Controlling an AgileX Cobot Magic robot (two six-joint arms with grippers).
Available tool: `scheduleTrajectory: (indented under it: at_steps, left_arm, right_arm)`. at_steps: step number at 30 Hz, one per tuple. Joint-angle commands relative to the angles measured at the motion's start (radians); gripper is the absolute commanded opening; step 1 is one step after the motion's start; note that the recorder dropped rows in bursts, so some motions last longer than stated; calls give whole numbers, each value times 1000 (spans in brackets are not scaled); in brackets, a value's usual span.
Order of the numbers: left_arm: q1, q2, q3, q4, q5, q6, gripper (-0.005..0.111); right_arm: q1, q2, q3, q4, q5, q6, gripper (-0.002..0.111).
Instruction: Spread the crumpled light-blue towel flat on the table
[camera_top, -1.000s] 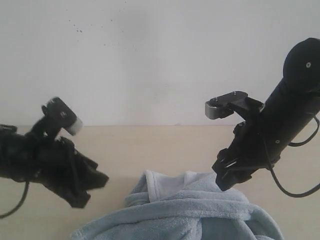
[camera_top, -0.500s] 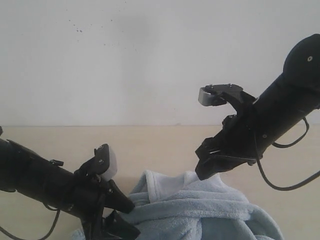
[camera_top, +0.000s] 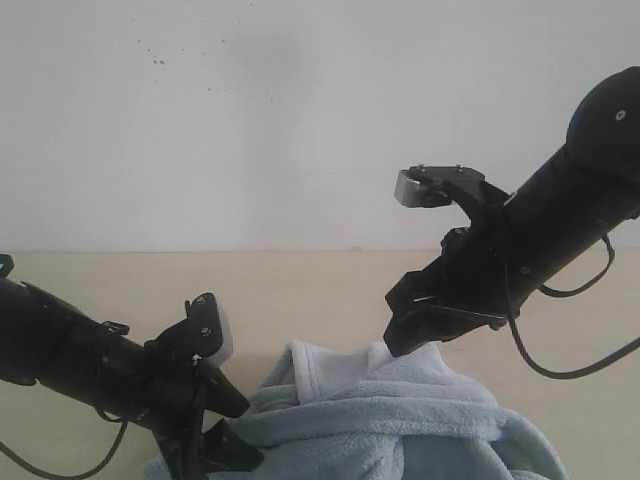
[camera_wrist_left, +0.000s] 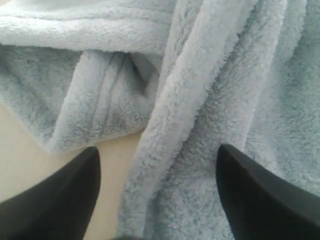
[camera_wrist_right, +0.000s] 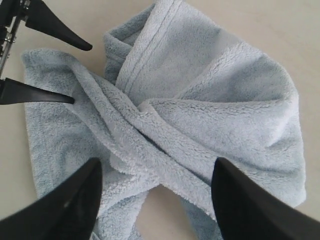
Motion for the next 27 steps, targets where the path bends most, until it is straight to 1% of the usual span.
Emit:
scheduleTrajectory:
  at_steps: [1,3,4,5,7,9,11,13,16,19,23,27]
  left_arm:
    - [-2,0,-4,0,-22,6,64]
    - [-2,3,-4,0,-2,6,62]
    - [-2,4,-4,0,10,6,59]
    - [-2,4,-4,0,20,6,53]
    - [-2,4,-4,0,20,4,38]
    - [-2,2,-4,12,18,-12,18]
    - [-2,-2,-4,53,18,-27,4]
    - [-2,-19,-4,79,10,-56,4]
    - [-2,-71,-4,79,-47,-127,4]
    - [-2,-164,-4,69,-111,-173,4]
    - [-2,-294,-2,48,-171,-227,4]
    - [-2,-446,4,97,-205,-305,4]
  right_arm:
    - [-1,-6,-2,2,-2,-12,60]
    - [-1,-6,-2,2,-2,-12,60]
    - [-1,-6,-2,2,0,-12,60]
    - [-1,-6,-2,2,2,-12,60]
    - [-1,-6,-2,2,4,-12,60]
    - [-1,-6,-2,2,8,-12,60]
    - [-1,-6,-2,-1,14,-12,60]
    - [-1,-6,-2,-7,14,-12,60]
    - [-1,-6,-2,-17,14,-19,60]
    - [-1,-6,-2,-32,16,-49,60]
    - [-1,-6,-2,-108,20,-87,60]
    - [-1,10,-2,-162,20,-89,60]
